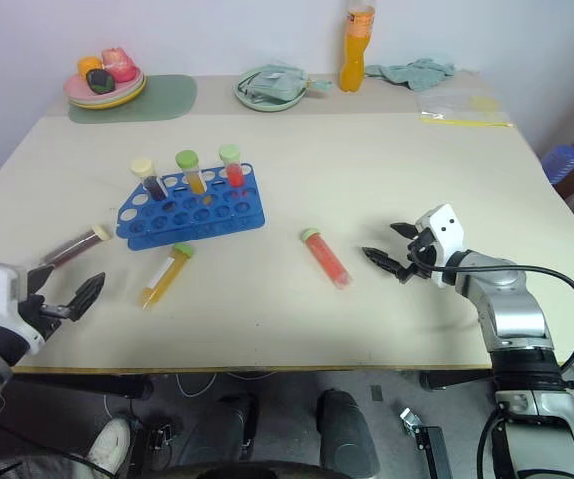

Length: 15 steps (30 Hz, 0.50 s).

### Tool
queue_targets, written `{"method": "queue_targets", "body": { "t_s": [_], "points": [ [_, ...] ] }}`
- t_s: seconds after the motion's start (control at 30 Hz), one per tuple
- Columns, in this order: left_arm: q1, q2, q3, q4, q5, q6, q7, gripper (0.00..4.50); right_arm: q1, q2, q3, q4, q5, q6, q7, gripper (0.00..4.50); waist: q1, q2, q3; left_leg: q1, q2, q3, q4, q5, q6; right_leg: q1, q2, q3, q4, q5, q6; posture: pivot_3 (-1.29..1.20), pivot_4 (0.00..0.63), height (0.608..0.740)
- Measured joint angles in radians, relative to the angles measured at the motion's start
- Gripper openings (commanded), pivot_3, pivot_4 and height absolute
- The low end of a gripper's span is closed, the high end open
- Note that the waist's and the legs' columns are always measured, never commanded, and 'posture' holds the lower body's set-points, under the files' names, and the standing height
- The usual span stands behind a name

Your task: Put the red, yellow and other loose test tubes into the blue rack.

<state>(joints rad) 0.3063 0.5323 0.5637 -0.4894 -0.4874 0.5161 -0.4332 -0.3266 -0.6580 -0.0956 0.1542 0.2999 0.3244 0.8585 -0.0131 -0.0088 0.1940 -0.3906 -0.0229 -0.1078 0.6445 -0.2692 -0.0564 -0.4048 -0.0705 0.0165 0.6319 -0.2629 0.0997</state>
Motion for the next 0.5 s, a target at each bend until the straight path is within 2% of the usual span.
{"method": "queue_targets", "body": {
  "t_s": [0.5],
  "points": [
    [0.009, -0.007, -0.009, -0.001, 0.0, 0.0, -0.004, 4.47, -0.001, 0.005, -0.001, -0.07, 0.022, 0.085, -0.044, 4.5, 0.0, 0.0, 0.0, 0.0, 0.0, 0.0, 0.001, 0.0, 0.0, 0.0, 0.0, 0.0, 0.0, 0.0, 0.0, 0.0, 0.15, 0.74]
  ]
}}
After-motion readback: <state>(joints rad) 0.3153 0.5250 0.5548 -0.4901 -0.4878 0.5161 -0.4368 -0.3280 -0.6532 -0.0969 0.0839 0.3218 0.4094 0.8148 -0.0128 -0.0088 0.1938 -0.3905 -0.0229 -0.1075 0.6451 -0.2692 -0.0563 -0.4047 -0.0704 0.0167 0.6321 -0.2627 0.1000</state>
